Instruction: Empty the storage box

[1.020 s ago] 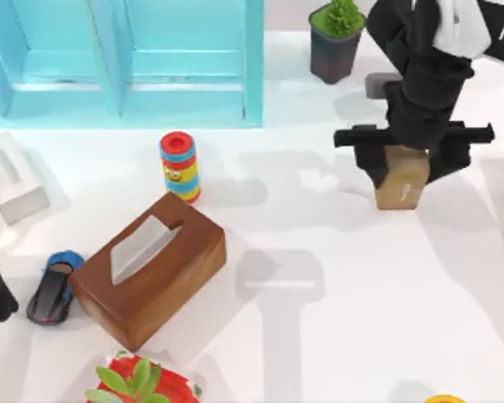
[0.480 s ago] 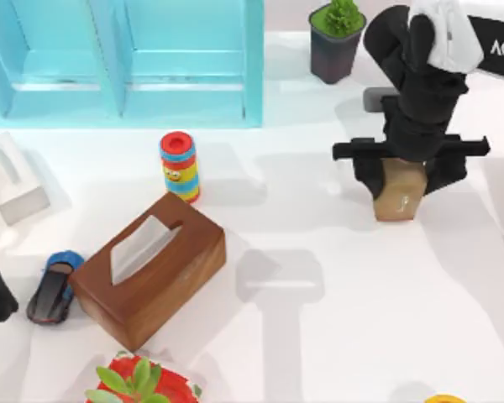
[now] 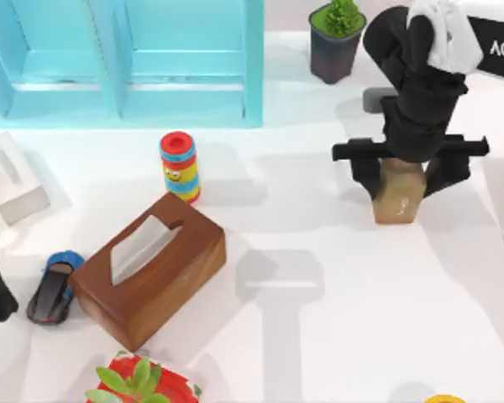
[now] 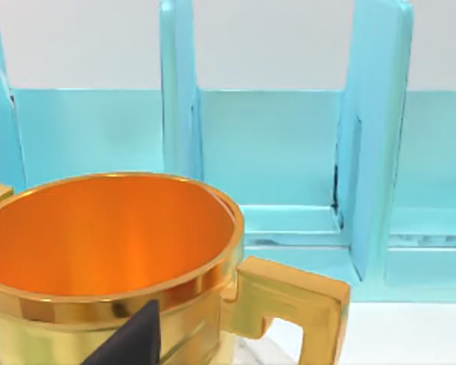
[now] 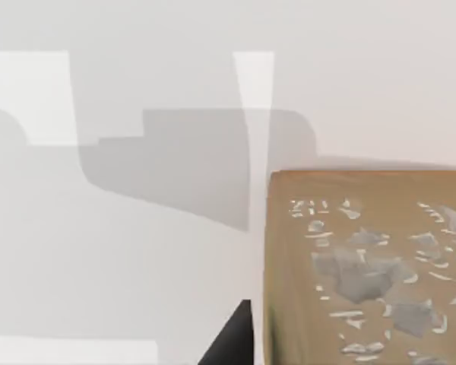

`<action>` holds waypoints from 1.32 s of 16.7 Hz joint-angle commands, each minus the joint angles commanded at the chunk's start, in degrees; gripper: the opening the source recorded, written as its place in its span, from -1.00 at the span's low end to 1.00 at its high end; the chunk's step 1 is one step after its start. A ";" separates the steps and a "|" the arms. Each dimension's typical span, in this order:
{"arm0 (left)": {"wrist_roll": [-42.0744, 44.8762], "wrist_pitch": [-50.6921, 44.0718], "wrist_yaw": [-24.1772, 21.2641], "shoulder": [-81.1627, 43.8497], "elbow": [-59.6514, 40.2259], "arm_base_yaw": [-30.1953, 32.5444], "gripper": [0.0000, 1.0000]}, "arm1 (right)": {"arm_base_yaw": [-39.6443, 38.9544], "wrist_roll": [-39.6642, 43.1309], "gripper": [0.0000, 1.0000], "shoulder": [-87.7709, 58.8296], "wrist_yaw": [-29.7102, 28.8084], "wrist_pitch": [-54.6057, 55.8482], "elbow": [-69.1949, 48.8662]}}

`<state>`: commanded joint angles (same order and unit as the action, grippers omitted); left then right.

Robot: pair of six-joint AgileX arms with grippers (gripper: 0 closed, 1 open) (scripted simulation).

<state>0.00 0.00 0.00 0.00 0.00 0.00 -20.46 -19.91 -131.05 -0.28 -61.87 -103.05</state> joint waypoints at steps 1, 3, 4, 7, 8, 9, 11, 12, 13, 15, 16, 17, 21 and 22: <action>0.00 0.00 0.00 0.00 0.00 0.00 1.00 | 0.00 0.00 0.81 0.00 0.00 0.00 0.00; 0.00 0.00 0.00 0.00 0.00 0.00 1.00 | 0.00 0.00 1.00 0.00 0.00 0.00 0.00; 0.00 0.00 0.00 0.00 0.00 0.00 1.00 | 0.00 0.00 1.00 0.00 0.00 0.00 0.00; 0.00 0.00 0.00 0.00 0.00 0.00 1.00 | 0.00 0.00 1.00 0.00 0.00 0.00 0.00; 0.00 0.00 0.00 0.00 0.00 0.00 1.00 | 0.00 0.00 1.00 0.00 0.00 0.00 0.00; 0.00 0.00 0.00 0.00 0.00 0.00 1.00 | 0.00 0.00 1.00 0.00 0.00 0.00 0.00; 0.00 0.00 0.00 0.00 0.00 0.00 1.00 | 0.08 0.00 1.00 0.02 0.00 -0.01 -0.01; 0.00 0.00 0.00 0.00 0.00 0.00 1.00 | 0.07 -0.01 1.00 0.01 0.00 -0.20 -0.19; 0.00 0.00 0.00 0.00 0.00 0.00 1.00 | 0.07 -0.02 1.00 0.03 -0.01 -0.96 -0.94; 0.00 0.00 0.00 0.00 0.00 0.00 1.00 | -0.01 0.07 1.00 0.41 -0.02 -4.26 -4.13; 0.00 0.00 0.00 0.00 0.00 0.00 1.00 | -0.01 0.09 1.00 0.64 0.00 -6.59 -6.15; 0.00 0.00 0.00 0.00 0.00 0.00 1.00 | 0.00 0.11 1.00 0.92 0.02 -9.28 -8.09; 0.00 0.00 0.00 0.00 0.00 0.00 1.00 | 0.16 0.13 1.00 2.05 0.04 -16.52 -14.41; 0.00 0.00 0.00 0.00 0.00 0.00 1.00 | 0.18 0.13 1.00 2.16 0.02 -16.83 -14.69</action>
<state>0.00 0.00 0.00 0.00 0.00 0.00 -20.27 -19.77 -128.89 -0.26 -78.70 -117.74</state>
